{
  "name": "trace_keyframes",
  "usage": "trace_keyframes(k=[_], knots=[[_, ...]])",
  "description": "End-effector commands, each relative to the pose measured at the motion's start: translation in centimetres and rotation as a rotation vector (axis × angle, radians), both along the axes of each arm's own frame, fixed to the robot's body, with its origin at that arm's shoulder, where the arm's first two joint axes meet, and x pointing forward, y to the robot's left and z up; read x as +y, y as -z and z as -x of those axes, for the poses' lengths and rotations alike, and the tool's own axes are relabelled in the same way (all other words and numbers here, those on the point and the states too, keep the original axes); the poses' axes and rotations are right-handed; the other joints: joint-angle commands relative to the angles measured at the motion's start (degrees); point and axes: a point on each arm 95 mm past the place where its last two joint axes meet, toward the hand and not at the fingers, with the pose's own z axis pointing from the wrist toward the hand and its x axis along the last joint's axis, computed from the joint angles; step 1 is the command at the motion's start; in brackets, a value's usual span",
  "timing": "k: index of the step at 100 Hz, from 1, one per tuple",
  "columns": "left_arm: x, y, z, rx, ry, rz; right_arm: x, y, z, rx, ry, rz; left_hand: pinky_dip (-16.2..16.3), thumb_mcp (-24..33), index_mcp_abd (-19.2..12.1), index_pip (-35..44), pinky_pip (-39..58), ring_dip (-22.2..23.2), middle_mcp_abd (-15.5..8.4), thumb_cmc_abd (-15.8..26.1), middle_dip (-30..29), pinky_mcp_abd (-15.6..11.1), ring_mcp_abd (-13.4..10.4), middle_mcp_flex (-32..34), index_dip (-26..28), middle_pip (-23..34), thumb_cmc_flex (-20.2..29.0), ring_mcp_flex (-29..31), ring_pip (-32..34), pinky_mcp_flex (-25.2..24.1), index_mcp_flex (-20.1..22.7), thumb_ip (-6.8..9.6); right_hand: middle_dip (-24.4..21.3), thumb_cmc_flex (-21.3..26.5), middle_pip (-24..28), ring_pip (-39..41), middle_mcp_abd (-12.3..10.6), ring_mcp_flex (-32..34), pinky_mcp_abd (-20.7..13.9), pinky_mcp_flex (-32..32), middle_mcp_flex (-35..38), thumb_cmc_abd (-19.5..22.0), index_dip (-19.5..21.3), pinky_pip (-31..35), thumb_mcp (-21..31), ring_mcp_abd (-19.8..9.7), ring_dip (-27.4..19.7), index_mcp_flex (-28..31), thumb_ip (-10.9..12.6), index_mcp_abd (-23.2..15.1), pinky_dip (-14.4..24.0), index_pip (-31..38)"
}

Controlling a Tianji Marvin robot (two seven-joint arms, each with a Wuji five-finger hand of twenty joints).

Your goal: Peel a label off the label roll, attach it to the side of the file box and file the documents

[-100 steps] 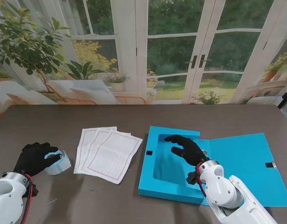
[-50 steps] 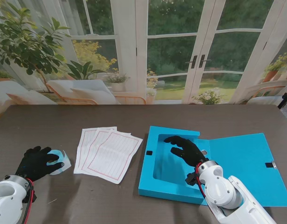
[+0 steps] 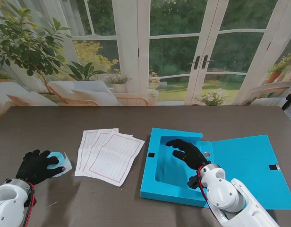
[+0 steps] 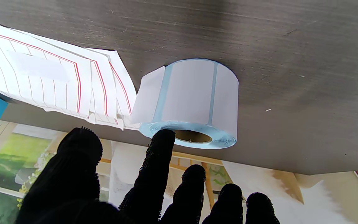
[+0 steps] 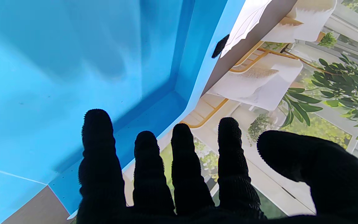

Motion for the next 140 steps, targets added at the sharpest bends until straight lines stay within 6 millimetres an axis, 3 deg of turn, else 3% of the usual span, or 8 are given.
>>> trace_keyframes(k=[1,11,36,51,82,110,140], knots=[[0.2,0.4,0.3,0.023,-0.007,-0.005,0.4,0.2,0.3,0.018,-0.016,-0.003,-0.76,-1.7,-0.24,-0.03,-1.92,-0.95,-0.02,1.62,-0.72,-1.43,-0.35,-2.51,0.39,-0.39,-1.06,-2.59,-0.82,-1.29,-0.7,-0.09,-0.9,0.06,-0.32,-0.38,0.67,1.45,-1.61,-22.94,0.79,1.35,-0.87,-1.57,-1.73,-0.15,0.29,1.06,1.14,-0.09,1.95,0.22],[0.3,0.5,0.2,0.019,-0.014,-0.002,0.5,0.3,0.3,0.02,-0.017,-0.003,-1.01,-2.18,-0.19,-1.15,-1.95,-0.99,-0.06,1.74,-0.73,-1.41,-0.44,-2.86,-0.03,-0.39,-0.67,-2.65,-0.78,-1.25,-2.82,0.04,-0.89,0.11,-0.25,-0.36,0.7,1.49,-1.61,-22.89,0.89,1.37,-0.9,-1.6,-1.74,-0.15,0.29,1.11,1.2,-0.09,2.0,0.26],[0.2,0.5,-0.1,0.013,-0.025,0.015,0.4,0.3,0.3,0.024,-0.015,-0.005,-0.91,-2.9,0.17,-0.94,-1.53,-0.81,-0.11,1.89,-0.26,-1.26,-0.3,-1.02,-0.02,0.44,0.14,-1.88,-0.31,-1.27,-2.09,0.23,-0.95,0.21,-0.3,-0.36,0.82,1.47,-1.59,-22.87,0.95,1.43,-0.96,-1.69,-1.78,0.0,0.29,1.3,1.3,0.13,2.09,0.36],[0.1,0.4,-0.3,0.004,-0.036,0.003,0.4,0.3,0.3,0.025,-0.013,-0.009,-0.61,-3.34,0.77,-1.86,-1.16,-0.77,-0.04,2.1,-0.19,-1.16,-0.3,-1.76,-0.42,0.07,0.22,-2.0,-0.31,-1.35,-4.02,0.28,-0.96,0.26,-0.28,-0.34,0.8,1.54,-1.56,-22.85,1.03,1.39,-1.0,-1.74,-1.8,-0.03,0.29,1.39,1.37,0.14,2.15,0.39],[0.2,0.4,-0.7,0.025,-0.066,-0.029,0.5,0.4,0.3,0.033,-0.016,-0.01,0.11,-4.0,3.18,-1.76,-0.51,-0.67,0.37,1.84,-0.03,-1.03,-0.04,-1.72,-0.55,0.04,0.52,-1.49,-0.1,-1.41,-3.69,0.43,-0.98,0.34,-0.3,-0.39,0.98,1.48,-1.54,-22.81,1.16,1.41,-1.06,-1.81,-1.8,-0.03,0.27,1.6,1.45,0.43,2.24,0.45],[0.2,0.7,-0.9,0.067,-0.068,-0.058,0.5,0.5,0.3,0.039,-0.015,-0.016,1.17,-4.54,3.4,-2.61,0.4,0.6,0.66,1.55,0.75,-1.34,-1.04,-2.12,-0.91,0.38,0.15,0.0,1.39,-0.87,-6.06,0.43,-0.98,0.35,-0.28,-0.34,1.05,1.66,-1.54,-22.81,1.25,1.4,-1.09,-1.87,-1.82,-0.03,0.29,1.98,1.49,0.63,2.3,0.51],[0.2,0.9,-1.2,0.121,-0.059,-0.121,0.5,0.7,0.3,0.045,-0.012,-0.022,5.69,-5.33,5.33,-1.7,3.82,4.79,2.1,0.29,4.55,-0.75,0.07,-2.47,-0.07,1.56,-1.09,2.32,4.77,1.92,-7.57,0.44,-0.97,0.44,-0.24,-0.33,1.05,1.7,-1.57,-22.77,1.33,1.36,-1.13,-1.91,-1.8,-0.03,0.29,2.2,1.55,0.89,2.36,0.54]])
